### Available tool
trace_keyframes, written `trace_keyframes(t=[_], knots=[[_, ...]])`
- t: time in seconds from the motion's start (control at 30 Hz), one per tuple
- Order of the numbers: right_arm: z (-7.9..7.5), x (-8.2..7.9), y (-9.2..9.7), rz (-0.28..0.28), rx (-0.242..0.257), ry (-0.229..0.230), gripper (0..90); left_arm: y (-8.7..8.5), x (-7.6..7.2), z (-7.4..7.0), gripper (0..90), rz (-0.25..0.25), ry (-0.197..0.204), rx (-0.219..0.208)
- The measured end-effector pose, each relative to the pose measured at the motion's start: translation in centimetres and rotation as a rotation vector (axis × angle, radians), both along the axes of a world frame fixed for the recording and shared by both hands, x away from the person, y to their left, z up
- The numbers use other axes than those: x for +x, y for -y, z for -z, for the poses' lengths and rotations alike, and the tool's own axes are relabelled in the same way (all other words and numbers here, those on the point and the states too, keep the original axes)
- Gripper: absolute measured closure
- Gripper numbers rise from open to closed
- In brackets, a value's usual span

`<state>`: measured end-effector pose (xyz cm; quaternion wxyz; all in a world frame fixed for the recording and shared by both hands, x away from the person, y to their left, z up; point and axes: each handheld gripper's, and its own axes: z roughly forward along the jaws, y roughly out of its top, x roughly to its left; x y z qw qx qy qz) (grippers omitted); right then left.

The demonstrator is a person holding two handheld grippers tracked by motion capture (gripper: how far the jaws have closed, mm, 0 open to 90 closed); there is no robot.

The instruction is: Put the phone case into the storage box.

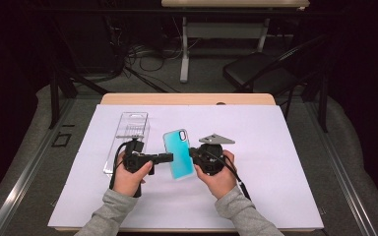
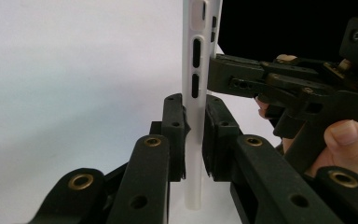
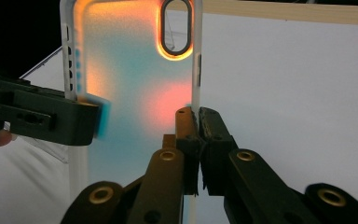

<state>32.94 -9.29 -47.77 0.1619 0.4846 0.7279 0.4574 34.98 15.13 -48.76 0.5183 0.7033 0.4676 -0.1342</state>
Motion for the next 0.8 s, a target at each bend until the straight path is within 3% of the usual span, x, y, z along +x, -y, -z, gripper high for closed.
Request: trace_keyframes(t=[0.33,0.8], knots=[[0.13,-0.04,-0.01,0.000,0.007,0.008,87.4,-0.11,0.07,0.08,81.4,-0.001,-0.027,-0.017],[0.08,-0.08,-0.02,-0.002,0.010,0.011,87.4,-0.19,0.06,0.07,81.6,0.003,-0.025,-0.019]])
